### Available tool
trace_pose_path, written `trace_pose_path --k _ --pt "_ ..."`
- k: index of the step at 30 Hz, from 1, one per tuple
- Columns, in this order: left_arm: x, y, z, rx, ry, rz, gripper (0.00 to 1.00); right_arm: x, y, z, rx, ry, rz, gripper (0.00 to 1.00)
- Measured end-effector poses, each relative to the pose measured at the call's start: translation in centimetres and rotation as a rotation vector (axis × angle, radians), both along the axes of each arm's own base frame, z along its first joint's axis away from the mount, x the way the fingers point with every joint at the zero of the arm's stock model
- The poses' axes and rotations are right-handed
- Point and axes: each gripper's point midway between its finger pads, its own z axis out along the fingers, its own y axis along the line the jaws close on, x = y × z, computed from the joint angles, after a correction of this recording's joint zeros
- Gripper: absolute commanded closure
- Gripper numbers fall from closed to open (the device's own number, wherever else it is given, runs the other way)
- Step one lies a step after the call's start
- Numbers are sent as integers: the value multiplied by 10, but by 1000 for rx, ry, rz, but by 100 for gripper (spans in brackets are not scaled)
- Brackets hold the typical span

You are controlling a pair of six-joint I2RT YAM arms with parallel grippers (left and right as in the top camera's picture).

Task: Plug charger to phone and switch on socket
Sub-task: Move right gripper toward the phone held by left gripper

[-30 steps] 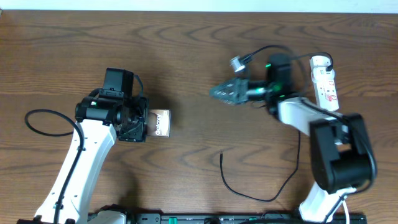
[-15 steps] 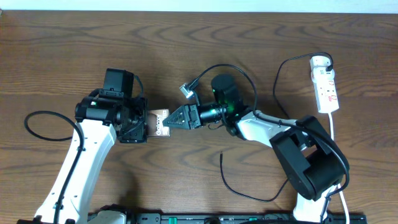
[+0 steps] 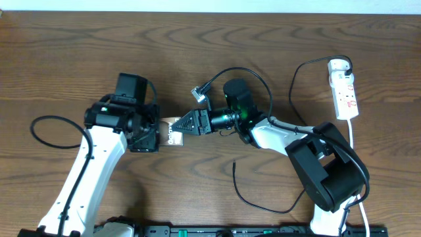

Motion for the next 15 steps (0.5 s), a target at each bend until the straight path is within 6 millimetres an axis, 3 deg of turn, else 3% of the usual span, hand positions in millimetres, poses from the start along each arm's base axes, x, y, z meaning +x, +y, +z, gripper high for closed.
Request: trace_pose_path --k 7,13,15 --pt "-2 -10 -10 -7 44 22 93 -10 12 5 18 -34 26 9" --pt "-2 -10 -14 -8 67 47 92 -13 15 6 22 -37 31 16" --pt "-2 -10 -15 -8 70 52 93 -14 17 6 20 -38 32 28"
